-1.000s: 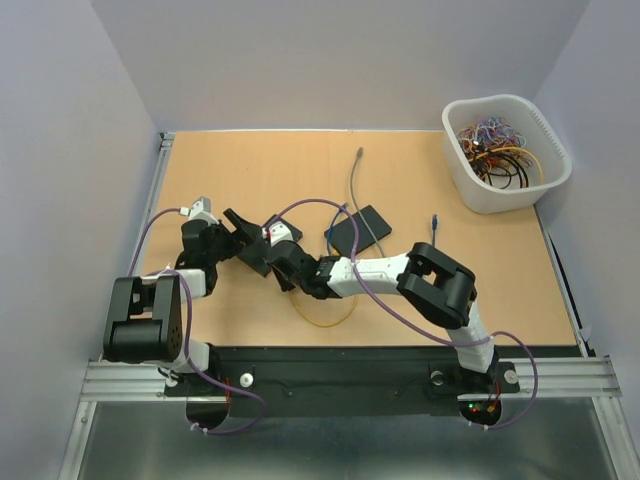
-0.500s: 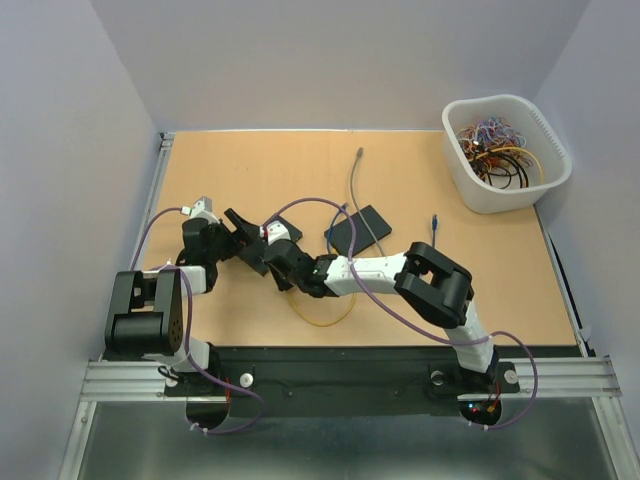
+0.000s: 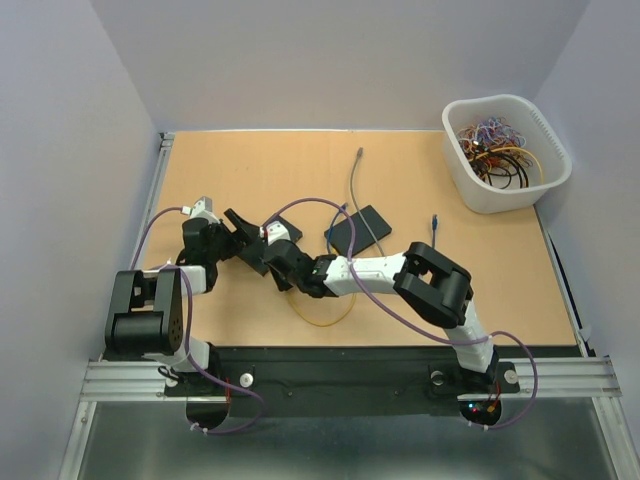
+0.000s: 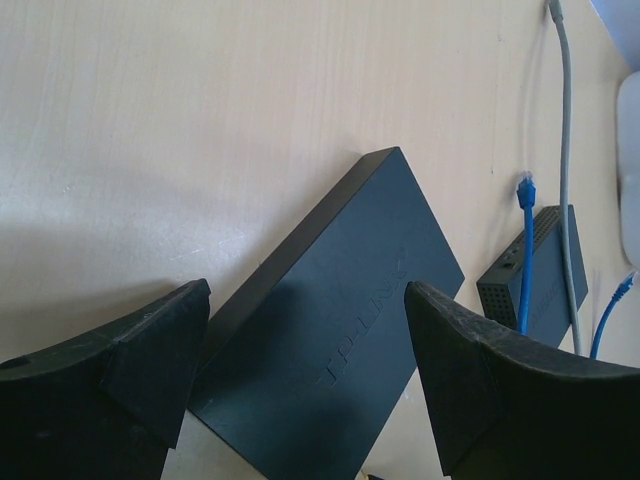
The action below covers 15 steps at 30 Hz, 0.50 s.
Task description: Insert the plug into the switch port
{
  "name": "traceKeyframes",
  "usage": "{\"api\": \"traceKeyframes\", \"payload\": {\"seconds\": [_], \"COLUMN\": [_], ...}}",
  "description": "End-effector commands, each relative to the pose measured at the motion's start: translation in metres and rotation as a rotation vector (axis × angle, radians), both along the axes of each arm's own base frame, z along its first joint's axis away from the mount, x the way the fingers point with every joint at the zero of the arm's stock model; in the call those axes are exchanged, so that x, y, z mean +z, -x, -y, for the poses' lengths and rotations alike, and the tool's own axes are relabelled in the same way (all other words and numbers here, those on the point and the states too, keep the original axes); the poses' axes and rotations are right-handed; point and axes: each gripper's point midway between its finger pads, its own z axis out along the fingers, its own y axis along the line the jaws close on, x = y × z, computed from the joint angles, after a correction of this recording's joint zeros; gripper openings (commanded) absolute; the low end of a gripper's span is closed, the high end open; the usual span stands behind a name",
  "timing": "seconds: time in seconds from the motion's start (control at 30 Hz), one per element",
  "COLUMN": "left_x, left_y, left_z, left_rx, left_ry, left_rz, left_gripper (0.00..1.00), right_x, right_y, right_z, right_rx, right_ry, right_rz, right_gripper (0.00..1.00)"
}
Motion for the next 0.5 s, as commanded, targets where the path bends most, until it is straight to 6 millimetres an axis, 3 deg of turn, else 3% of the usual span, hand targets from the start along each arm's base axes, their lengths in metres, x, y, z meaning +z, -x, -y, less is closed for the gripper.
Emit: {"api": "traceKeyframes", "payload": {"seconds": [0.0,0.03,0.47], "left_x": [0.008,0.008,0.007], "left_y": [-0.004,-0.002,-0.002], "left_z": [0.01,0.02,0.028], "left_rx": [-0.053,-0.077,-0.101], "left_ry": [0.009,0.008,-0.007], "left_rz": [0.018,0.016,0.013], "left_gripper": [0.89,0.89,0.87], "right_x": [0.023,0.025,0.028], "right_y": [-0.022,-0.024,-0.03], "right_z": [-0.009,-0.01,-0.023], "right_rx": [-0.035,-0.037,0.021], "right_ry": [-0.018,-0.016,0.041], "right_rz": [0.083,0.09,0.108], "right_gripper": [0.0,0.0,0.0]}}
